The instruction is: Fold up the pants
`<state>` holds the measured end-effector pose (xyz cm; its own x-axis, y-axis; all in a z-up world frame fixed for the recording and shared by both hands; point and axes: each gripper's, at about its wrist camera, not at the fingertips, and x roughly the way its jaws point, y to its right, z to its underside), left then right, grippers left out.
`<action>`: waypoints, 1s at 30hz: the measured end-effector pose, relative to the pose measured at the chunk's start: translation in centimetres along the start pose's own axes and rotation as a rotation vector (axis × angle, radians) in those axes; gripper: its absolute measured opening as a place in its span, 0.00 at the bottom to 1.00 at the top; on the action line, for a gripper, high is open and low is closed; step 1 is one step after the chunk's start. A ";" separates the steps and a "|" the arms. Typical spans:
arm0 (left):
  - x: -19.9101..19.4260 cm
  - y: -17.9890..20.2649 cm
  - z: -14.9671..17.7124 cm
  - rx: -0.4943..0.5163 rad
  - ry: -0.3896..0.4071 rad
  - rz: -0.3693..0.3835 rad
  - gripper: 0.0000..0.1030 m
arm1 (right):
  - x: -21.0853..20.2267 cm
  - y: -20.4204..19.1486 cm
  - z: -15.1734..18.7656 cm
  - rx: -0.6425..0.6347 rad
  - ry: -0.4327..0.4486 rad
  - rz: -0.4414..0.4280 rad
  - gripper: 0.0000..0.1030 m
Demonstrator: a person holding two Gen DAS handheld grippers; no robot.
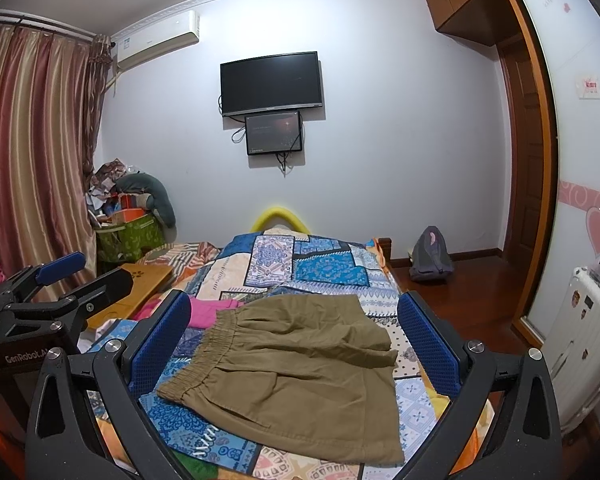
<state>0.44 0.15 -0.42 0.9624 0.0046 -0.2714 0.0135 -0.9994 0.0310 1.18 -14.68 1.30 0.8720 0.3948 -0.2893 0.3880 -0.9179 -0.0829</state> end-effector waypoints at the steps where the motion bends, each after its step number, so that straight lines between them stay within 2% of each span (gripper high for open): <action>1: 0.0 0.0 0.0 0.001 -0.001 0.001 1.00 | 0.0 0.0 0.0 0.000 0.000 0.001 1.00; 30: 1.1 -0.6 0.3 -0.005 -0.007 -0.014 1.00 | 0.8 -0.2 -0.2 -0.030 -0.022 0.011 1.00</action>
<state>1.37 0.72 -0.97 0.9604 0.0185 -0.2782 0.0285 -0.9991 0.0320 1.90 -14.14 1.25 0.8696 0.3834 -0.3112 0.3874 -0.9205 -0.0515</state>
